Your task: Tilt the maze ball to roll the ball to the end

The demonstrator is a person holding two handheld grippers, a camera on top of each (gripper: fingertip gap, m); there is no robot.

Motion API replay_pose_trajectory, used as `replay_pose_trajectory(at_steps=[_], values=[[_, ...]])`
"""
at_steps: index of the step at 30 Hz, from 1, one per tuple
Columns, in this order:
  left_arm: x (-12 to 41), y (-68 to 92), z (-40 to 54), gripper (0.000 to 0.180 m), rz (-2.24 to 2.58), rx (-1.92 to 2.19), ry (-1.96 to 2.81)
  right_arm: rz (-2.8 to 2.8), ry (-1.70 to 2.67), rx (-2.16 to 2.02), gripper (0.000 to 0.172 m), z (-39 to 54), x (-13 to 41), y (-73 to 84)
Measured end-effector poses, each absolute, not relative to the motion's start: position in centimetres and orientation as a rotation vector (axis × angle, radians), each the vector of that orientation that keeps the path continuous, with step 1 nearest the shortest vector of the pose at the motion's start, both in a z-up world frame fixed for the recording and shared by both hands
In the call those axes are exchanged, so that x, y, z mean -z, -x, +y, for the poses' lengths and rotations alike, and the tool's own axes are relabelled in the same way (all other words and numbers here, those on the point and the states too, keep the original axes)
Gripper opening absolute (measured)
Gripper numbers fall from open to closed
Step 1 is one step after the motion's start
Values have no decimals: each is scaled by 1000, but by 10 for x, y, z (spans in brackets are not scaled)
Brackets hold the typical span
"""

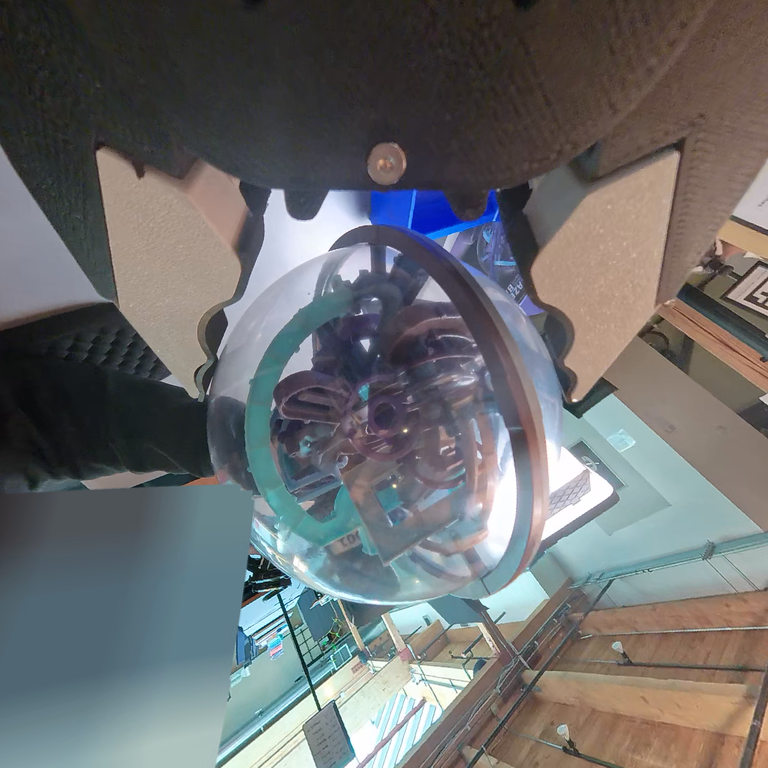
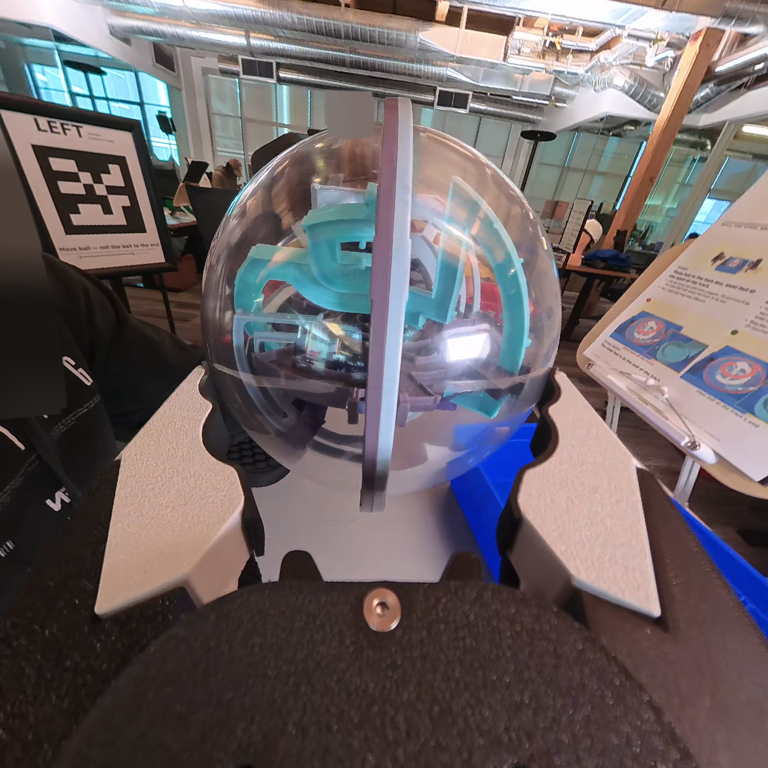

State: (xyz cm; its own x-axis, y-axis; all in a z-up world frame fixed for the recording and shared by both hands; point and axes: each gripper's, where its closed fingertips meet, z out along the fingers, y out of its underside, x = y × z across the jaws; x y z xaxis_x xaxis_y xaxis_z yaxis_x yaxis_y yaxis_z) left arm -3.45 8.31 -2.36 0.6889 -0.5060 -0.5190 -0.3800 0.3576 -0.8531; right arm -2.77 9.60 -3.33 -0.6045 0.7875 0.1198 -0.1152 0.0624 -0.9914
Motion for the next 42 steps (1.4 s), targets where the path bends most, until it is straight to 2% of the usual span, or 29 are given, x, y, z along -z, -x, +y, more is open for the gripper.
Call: replay_pose_trajectory(at_steps=[28, 42], values=[[40, 56, 102, 155, 735, 273, 1360, -1616, 901, -1800, 147, 112, 55, 48], [65, 66, 102, 154, 659, 368, 1386, -1670, 1045, -1822, 147, 110, 85, 56]])
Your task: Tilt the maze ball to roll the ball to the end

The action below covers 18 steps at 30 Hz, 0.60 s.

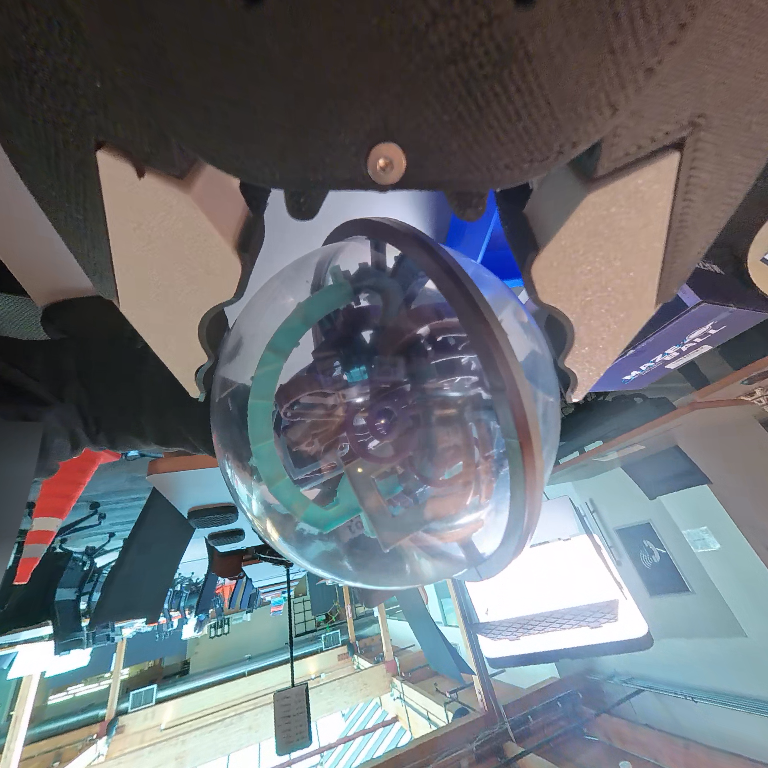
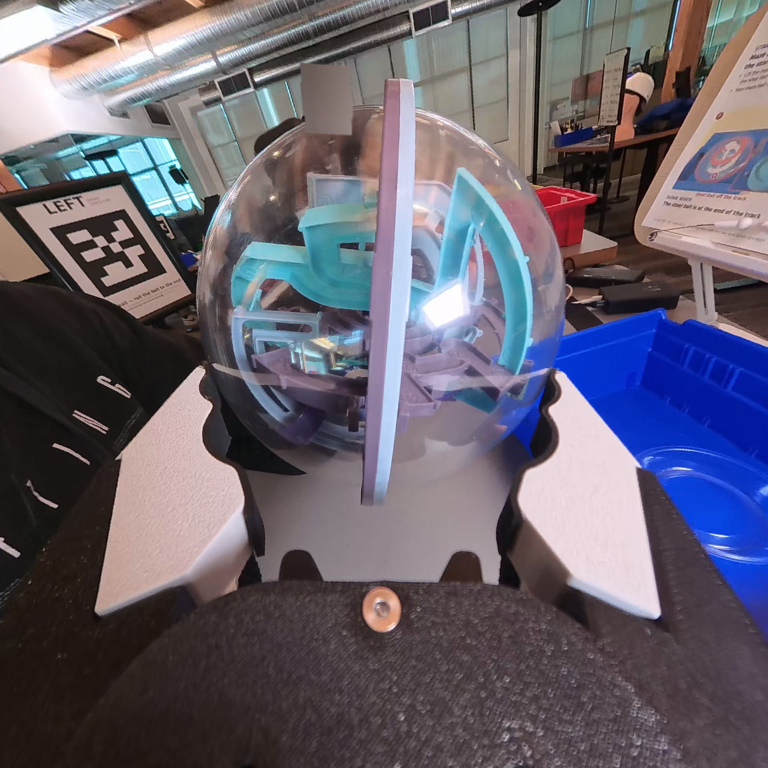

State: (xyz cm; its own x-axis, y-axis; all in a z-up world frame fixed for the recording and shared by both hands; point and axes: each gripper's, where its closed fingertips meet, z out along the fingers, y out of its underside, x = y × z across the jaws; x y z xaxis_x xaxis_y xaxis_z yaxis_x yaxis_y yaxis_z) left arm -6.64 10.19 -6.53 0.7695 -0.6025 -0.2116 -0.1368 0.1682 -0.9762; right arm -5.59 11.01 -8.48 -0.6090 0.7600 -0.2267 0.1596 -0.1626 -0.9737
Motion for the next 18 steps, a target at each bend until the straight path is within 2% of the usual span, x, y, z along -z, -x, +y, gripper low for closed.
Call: replay_pose_trajectory(at_steps=[18], values=[[86, 65, 97, 155, 612, 411, 1429, -1679, 1125, -1835, 147, 105, 103, 54]])
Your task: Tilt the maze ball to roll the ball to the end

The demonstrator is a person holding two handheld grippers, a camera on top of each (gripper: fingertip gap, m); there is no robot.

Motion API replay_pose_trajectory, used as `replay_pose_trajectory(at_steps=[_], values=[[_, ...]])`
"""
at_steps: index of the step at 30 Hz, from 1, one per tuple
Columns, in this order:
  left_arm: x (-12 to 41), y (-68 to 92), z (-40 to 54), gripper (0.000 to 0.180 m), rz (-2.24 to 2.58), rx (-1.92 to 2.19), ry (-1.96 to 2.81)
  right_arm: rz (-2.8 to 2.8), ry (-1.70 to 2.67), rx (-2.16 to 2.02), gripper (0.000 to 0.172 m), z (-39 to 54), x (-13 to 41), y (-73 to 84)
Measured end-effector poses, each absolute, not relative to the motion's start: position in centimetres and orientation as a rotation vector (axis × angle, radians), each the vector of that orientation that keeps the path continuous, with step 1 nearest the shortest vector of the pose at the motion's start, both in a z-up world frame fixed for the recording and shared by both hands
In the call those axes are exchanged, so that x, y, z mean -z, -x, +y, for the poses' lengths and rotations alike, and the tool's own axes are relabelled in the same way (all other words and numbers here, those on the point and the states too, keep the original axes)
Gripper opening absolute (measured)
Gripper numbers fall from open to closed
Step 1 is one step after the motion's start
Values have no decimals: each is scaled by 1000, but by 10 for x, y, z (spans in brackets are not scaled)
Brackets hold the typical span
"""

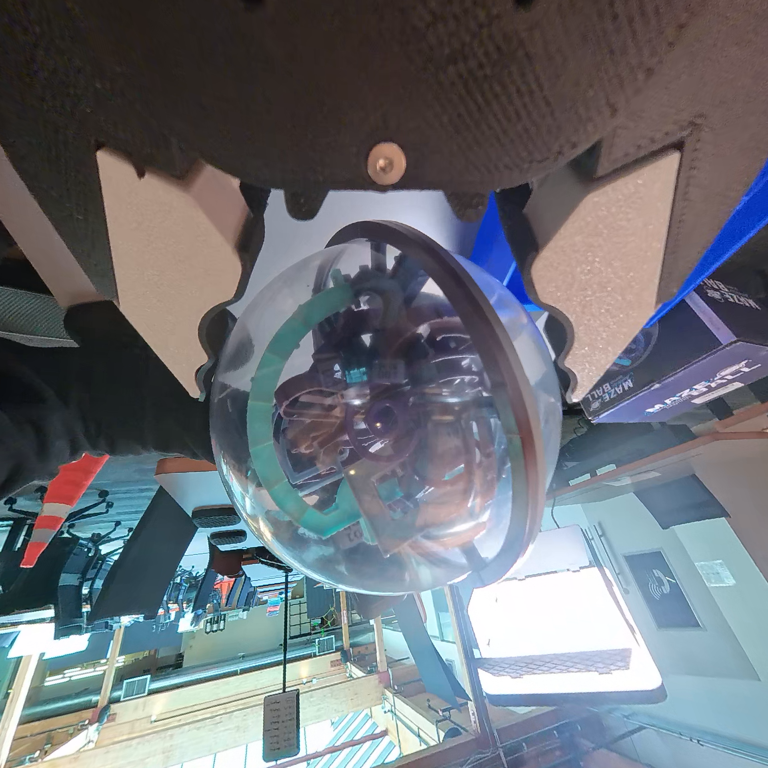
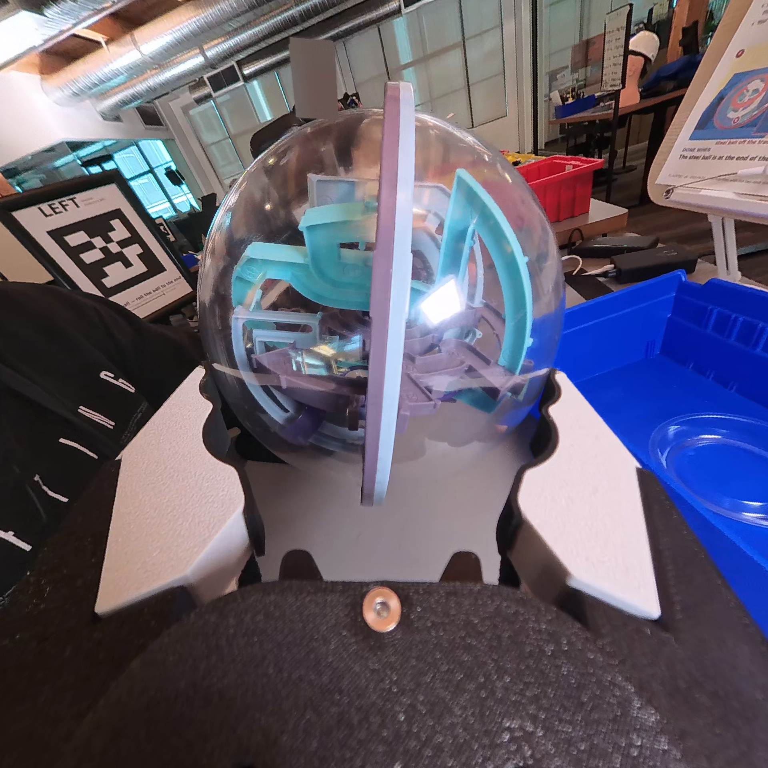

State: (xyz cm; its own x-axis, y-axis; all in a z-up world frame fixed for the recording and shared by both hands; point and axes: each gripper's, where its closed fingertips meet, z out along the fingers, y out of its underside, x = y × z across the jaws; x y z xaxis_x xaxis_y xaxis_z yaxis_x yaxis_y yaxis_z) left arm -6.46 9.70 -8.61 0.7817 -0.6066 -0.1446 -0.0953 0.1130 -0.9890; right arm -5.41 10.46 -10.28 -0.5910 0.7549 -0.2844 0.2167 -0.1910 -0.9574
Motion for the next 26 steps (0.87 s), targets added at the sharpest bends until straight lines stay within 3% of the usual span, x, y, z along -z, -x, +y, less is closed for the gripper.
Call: replay_pose_trajectory(at_steps=[16, 26], values=[[127, 53, 89, 154, 468, 585, 1521, -1590, 1339, -2042, 147, 92, 152, 42], [184, 35, 81, 155, 305, 798, 1614, -1513, 1663, -2093, 148, 82, 204, 22]])
